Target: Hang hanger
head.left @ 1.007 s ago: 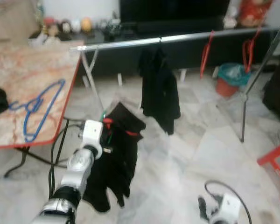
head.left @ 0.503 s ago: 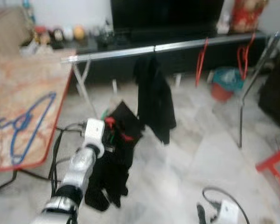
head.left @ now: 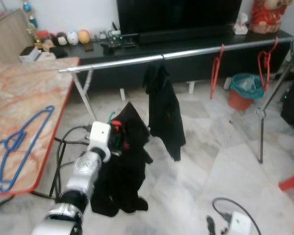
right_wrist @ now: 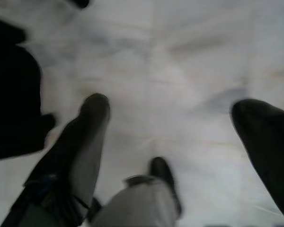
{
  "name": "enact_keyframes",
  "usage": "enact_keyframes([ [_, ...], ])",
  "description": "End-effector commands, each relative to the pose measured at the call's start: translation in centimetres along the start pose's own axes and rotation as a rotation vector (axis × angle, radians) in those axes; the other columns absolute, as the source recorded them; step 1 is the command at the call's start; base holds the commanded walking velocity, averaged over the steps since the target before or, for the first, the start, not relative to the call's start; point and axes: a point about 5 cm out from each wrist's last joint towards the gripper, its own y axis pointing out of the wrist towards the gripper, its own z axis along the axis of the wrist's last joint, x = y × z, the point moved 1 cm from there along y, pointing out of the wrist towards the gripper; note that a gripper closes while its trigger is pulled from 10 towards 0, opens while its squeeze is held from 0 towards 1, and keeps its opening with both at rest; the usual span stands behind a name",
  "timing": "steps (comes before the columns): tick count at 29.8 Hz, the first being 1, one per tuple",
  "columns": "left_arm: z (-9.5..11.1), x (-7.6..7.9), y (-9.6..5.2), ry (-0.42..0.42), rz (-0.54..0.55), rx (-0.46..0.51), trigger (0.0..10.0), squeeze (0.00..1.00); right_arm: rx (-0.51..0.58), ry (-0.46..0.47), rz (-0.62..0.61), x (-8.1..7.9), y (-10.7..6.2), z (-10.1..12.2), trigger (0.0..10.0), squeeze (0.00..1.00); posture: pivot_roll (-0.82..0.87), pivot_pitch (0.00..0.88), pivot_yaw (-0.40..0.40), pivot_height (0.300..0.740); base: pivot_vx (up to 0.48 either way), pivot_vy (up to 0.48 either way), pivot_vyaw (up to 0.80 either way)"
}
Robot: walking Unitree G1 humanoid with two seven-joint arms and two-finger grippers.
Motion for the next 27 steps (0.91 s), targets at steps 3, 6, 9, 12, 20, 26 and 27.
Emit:
enact_keyframes([
  [3, 1.01, -1.33, 0.03, 0.040, 0.025, 0.035, 10.0, 0.00, 0.004, 0.006, 0.018, -0.75, 0.11, 0.17, 10.0, 0.00, -0.02, 0.000, 0.040, 0.740, 0.315, 0.000, 0.00],
  [6, 1.01, -1.33, 0.03, 0.040, 0.025, 0.035, 10.0, 0.00, 0.004, 0.006, 0.018, -0.75, 0.11, 0.17, 10.0, 0.00, -0.02, 0.000, 0.040, 0.740, 0.315, 0.000, 0.00],
  [9, 1.01, -1.33, 0.03, 0.040, 0.025, 0.035, 10.0, 0.00, 0.004, 0.006, 0.018, -0.75, 0.11, 0.17, 10.0, 0.00, -0.02, 0.000, 0.040, 0.740, 0.315, 0.000, 0.00],
  [12, 1.01, -1.33, 0.03, 0.040, 0.025, 0.035, 10.0, 0.00, 0.004, 0.006, 0.018, -0.75, 0.11, 0.17, 10.0, 0.00, -0.02, 0.000, 0.040, 0.740, 0.315, 0.000, 0.00],
  [20, 1.01, -1.33, 0.03, 0.040, 0.025, 0.035, 10.0, 0.00, 0.004, 0.006, 0.018, -0.75, 0.11, 0.17, 10.0, 0.00, -0.02, 0.000, 0.040, 0.740, 0.315, 0.000, 0.00],
  [26, 1.01, -1.33, 0.03, 0.040, 0.025, 0.035, 10.0, 0.00, 0.004, 0.006, 0.018, -0.75, 0.11, 0.17, 10.0, 0.00, -0.02, 0.000, 0.040, 0.740, 0.315, 0.000, 0.00],
  [27, 1.01, -1.33, 0.03, 0.040, 0.025, 0.035, 10.0, 0.00, 0.004, 0.006, 0.018, -0.75, 0.11, 0.17, 10.0, 0.00, -0.02, 0.000, 0.040, 0.740, 0.315, 0.000, 0.00],
])
